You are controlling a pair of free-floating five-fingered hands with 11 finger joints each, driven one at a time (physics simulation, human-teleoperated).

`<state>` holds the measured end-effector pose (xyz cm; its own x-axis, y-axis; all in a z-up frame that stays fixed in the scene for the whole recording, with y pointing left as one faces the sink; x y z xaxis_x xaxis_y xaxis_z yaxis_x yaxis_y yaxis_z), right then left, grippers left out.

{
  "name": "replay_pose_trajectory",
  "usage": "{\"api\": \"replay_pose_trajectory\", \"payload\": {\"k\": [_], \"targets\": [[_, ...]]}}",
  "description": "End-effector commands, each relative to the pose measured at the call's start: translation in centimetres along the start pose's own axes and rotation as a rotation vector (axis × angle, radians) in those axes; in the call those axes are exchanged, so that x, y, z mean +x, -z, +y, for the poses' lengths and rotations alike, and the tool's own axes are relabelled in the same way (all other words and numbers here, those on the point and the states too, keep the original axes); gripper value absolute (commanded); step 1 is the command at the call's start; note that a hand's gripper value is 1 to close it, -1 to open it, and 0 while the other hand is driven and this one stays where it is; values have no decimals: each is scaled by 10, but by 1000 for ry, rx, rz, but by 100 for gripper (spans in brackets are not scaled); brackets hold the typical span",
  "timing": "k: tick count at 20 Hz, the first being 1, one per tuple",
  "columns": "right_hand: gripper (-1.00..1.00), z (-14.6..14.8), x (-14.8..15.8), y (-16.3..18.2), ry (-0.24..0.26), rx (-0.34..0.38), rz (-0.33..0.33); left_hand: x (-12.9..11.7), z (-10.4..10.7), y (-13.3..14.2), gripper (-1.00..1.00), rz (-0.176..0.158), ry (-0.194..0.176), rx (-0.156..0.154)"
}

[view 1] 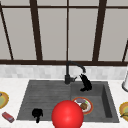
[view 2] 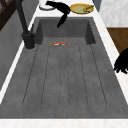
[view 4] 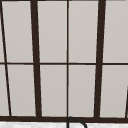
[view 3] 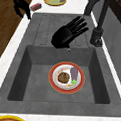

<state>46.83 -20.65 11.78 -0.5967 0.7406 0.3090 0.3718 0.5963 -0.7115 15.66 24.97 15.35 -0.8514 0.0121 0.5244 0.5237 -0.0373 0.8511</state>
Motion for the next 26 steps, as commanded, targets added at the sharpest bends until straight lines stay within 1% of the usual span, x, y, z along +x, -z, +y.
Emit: {"api": "replay_pose_trajectory", "payload": {"k": [1,3,5,7,9,11,12,14,15,23,26], "targets": [[-100,-26,6,-1,-27,-14,31,0,0,0,0,0,0,0],[-100,-33,5,8,-30,5,96,0,0,0,0,0,0,0],[-100,-42,7,9,-37,36,117,0,0,0,0,0,0,0],[-100,-47,10,5,-42,69,117,0,0,0,0,0,0,0],[-100,-51,14,-1,-59,100,110,0,0,0,0,0,0,0],[-100,-56,14,0,-58,143,137,0,0,0,0,0,0,0],[-100,-54,15,-1,-76,151,149,0,0,0,0,0,0,0],[-100,-57,18,0,-86,148,177,0,0,0,0,0,0,0],[-100,-63,18,0,-66,159,198,0,0,0,0,0,0,0],[-100,-75,26,5,-69,201,313,0,0,0,0,0,0,0],[-100,-80,28,5,-58,261,347,0,0,0,0,0,0,0]]}}
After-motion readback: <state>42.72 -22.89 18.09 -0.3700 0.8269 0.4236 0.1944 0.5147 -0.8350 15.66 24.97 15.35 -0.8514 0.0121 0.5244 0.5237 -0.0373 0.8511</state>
